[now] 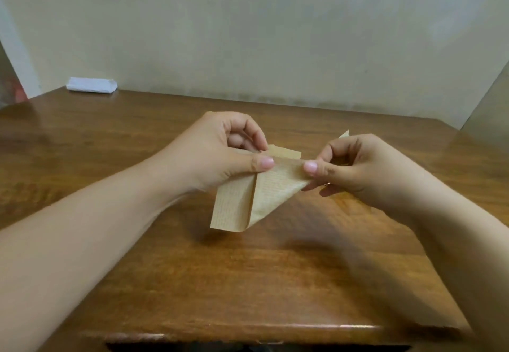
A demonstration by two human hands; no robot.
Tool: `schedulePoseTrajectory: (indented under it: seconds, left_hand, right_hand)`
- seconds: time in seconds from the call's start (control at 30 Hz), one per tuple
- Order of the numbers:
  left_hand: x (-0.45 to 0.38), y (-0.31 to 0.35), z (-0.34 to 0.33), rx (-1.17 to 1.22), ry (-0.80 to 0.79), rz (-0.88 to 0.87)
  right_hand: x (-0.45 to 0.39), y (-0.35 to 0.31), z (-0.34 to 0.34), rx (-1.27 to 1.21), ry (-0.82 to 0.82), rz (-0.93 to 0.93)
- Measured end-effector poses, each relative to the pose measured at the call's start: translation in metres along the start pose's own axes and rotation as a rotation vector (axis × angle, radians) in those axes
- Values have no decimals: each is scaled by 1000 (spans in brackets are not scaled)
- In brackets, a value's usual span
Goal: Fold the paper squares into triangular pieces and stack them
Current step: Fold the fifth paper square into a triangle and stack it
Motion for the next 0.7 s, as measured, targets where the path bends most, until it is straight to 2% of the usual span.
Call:
schedulePoseTrajectory:
  seconds: [0.1, 0.2, 0.33, 0.5, 0.6, 0.7]
  left_hand:
    - [-22, -11, 0, -47, 31, -49]
    - [-35, -22, 3, -59, 119, -74]
    - [-34, -28, 7, -68, 151, -121]
    - [-29, -28, 6, -20, 72, -98]
    - [-27, -28, 4, 67, 65, -72]
    - [-24, -29, 5, 80, 116, -62]
  right_hand:
    - [-28, 3, -7, 95, 28, 65]
    - [-45, 11, -21, 90, -23, 95]
    - [-50, 20, -32, -110, -97, 96]
    - [-42, 20, -39, -248, -265, 57]
    - [-40, 22, -35, -327, -193, 13]
    - [-39, 26, -31, -395, -50, -24]
Point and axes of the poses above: each hand's wrist, its own x-axis away from the middle knuckle, its own z-axis out of the back of the hand, y = z × x, the point moved 7 cm from there along -x, towards the middle knuckle, and after that the axes turned 14 degrees about y, right-handed, at the moved point
